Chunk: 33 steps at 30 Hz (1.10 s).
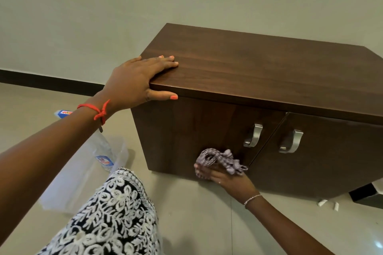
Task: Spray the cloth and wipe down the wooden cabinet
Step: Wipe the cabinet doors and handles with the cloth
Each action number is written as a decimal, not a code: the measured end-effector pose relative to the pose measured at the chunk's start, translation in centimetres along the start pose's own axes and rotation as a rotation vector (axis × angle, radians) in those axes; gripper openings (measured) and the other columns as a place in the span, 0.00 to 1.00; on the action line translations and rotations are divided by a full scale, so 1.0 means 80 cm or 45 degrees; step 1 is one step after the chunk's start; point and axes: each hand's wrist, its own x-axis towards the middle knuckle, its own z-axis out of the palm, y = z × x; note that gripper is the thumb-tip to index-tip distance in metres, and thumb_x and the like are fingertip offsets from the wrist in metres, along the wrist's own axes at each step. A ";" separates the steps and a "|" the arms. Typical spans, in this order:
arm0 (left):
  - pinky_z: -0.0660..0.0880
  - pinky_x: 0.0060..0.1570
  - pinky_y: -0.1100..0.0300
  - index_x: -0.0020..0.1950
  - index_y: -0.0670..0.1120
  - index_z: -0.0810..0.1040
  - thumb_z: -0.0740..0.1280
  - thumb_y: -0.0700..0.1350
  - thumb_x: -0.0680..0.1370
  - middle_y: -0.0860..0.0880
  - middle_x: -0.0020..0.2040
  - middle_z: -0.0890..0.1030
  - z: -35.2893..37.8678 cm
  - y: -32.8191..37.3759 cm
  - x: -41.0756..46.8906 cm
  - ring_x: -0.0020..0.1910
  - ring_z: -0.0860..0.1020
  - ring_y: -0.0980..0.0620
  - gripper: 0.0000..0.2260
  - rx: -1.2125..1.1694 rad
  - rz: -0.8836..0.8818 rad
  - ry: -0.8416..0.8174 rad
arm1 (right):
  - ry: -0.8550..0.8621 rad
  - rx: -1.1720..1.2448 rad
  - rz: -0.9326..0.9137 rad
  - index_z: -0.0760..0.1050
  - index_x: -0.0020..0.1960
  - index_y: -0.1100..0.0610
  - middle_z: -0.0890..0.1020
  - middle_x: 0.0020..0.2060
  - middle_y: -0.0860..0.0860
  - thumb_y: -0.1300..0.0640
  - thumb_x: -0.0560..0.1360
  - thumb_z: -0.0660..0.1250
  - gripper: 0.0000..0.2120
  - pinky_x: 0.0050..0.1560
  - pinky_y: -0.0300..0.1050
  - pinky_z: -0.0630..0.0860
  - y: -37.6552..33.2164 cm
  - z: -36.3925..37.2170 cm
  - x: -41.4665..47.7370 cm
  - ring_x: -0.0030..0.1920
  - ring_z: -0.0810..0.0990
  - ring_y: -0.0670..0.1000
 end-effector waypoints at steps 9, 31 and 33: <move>0.54 0.67 0.57 0.72 0.59 0.59 0.54 0.74 0.62 0.58 0.73 0.61 0.002 -0.002 0.001 0.71 0.57 0.60 0.40 0.036 0.003 0.015 | -0.197 0.088 0.346 0.39 0.75 0.60 0.49 0.74 0.57 0.57 0.81 0.35 0.23 0.67 0.41 0.66 0.013 0.033 -0.085 0.71 0.61 0.57; 0.60 0.66 0.52 0.73 0.57 0.58 0.50 0.74 0.62 0.56 0.73 0.61 -0.002 0.003 -0.002 0.71 0.60 0.54 0.41 0.063 0.032 0.013 | 1.299 1.524 1.939 0.56 0.70 0.37 0.62 0.70 0.42 0.56 0.78 0.62 0.27 0.65 0.39 0.66 -0.037 -0.124 0.028 0.72 0.62 0.50; 0.59 0.67 0.52 0.73 0.57 0.58 0.49 0.74 0.62 0.55 0.73 0.61 -0.003 0.005 -0.003 0.72 0.60 0.54 0.42 0.084 0.033 0.007 | 1.344 1.536 2.021 0.62 0.69 0.48 0.70 0.63 0.43 0.60 0.76 0.64 0.24 0.61 0.35 0.71 -0.031 -0.152 0.026 0.66 0.70 0.49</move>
